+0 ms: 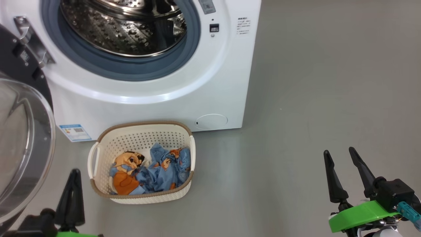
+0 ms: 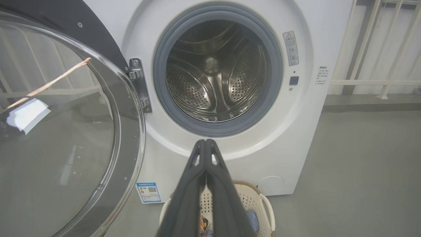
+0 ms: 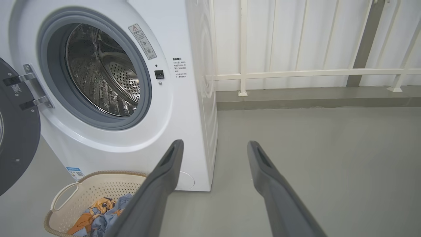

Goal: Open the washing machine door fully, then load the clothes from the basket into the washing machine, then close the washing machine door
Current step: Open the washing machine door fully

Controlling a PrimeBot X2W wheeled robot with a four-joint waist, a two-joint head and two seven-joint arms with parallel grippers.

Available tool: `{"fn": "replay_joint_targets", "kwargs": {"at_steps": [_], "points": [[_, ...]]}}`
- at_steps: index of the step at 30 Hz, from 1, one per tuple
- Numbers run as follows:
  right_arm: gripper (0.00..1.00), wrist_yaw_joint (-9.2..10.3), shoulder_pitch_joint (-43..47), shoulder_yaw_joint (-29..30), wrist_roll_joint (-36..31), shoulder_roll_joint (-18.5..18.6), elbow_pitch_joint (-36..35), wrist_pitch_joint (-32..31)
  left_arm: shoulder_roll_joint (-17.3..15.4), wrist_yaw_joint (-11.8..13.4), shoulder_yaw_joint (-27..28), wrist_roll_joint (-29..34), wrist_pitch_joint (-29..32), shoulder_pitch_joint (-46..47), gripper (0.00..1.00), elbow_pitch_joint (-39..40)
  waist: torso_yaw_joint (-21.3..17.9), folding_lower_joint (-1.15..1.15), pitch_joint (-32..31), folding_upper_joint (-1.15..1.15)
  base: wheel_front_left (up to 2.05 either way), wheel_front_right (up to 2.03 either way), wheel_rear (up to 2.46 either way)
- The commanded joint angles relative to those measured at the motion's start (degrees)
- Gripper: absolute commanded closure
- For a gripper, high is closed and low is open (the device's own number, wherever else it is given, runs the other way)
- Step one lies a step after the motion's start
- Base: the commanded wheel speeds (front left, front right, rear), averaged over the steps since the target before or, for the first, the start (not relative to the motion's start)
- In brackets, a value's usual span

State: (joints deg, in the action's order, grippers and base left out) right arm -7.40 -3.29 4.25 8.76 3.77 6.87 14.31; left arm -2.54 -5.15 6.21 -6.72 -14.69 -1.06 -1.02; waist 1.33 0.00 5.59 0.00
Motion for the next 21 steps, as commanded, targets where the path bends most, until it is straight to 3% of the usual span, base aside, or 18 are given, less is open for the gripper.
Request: {"fn": "replay_joint_targets", "kwargs": {"at_steps": [1, 3, 4, 5, 21], "points": [[0.0, -0.09, 0.3, -1.5, -0.4, 0.1, -1.8, 0.7, -0.6, 0.9, 1.5, -0.2, -0.3, -0.1, 1.0, 0.7, -1.1, 0.0, -0.7, 0.0, 0.0, 0.0, 0.0], [0.0, -0.09, 0.5, -1.5, -0.4, 0.0, -2.1, 0.7, -0.5, 1.2, 1.3, -0.3, -0.3, -1.0, 0.54, 0.2, -1.5, 0.0, -0.8, 0.0, 0.0, 0.0, 0.0], [0.0, -0.09, 0.6, -1.5, -0.5, 0.0, -2.2, 0.7, -0.5, 1.2, 1.1, -0.2, -0.3, -1.3, 0.2, 0.0, -1.6, 0.0, -1.0, 0.0, 0.0, 0.0, 0.0], [0.0, -0.09, 0.7, -1.4, -0.5, 0.0, -2.4, 0.7, -0.5, 1.3, 1.2, -0.4, -0.3, -1.7, 0.0, -0.4, -1.8, 0.0, -1.1, 0.0, 0.0, 0.0, 0.0], [0.0, -0.09, 1.5, -1.2, -1.0, -0.5, -3.5, 0.7, -0.4, 1.2, 3.1, -0.3, -0.3, -2.5, 0.0, -4.7, -2.3, 0.0, -2.4, 0.0, 0.0, 0.0, 0.0]]}}
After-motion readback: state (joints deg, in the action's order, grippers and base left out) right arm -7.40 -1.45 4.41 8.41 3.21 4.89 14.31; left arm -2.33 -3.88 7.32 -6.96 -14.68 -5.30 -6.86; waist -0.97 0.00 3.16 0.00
